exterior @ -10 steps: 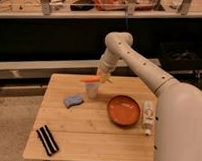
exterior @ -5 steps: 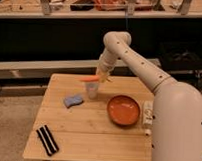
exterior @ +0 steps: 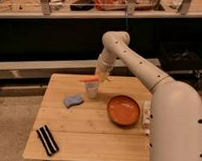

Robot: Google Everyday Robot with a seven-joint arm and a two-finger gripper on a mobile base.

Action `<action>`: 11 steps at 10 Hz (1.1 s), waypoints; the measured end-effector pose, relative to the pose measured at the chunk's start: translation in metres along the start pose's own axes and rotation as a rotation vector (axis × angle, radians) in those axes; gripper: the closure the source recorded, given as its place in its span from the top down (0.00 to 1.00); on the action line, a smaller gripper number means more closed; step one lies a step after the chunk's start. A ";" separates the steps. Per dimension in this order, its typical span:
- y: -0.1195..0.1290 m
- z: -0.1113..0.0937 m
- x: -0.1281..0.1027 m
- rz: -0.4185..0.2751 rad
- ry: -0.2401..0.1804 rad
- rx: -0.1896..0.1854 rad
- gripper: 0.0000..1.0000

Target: Place the pepper in the ceramic cup

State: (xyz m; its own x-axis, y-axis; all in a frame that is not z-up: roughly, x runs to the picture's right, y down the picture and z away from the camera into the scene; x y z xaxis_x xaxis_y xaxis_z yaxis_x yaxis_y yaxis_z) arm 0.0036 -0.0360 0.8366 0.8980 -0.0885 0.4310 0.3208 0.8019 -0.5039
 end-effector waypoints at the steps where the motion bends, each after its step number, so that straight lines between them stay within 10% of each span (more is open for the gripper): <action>1: -0.001 0.000 0.000 -0.004 0.002 -0.001 0.02; 11: -0.006 0.005 -0.003 -0.045 0.017 -0.007 0.12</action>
State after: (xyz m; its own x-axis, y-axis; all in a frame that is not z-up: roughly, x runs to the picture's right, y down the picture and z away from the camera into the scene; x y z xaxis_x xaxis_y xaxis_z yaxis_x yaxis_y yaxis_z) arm -0.0022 -0.0373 0.8419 0.8877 -0.1346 0.4403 0.3629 0.7930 -0.4893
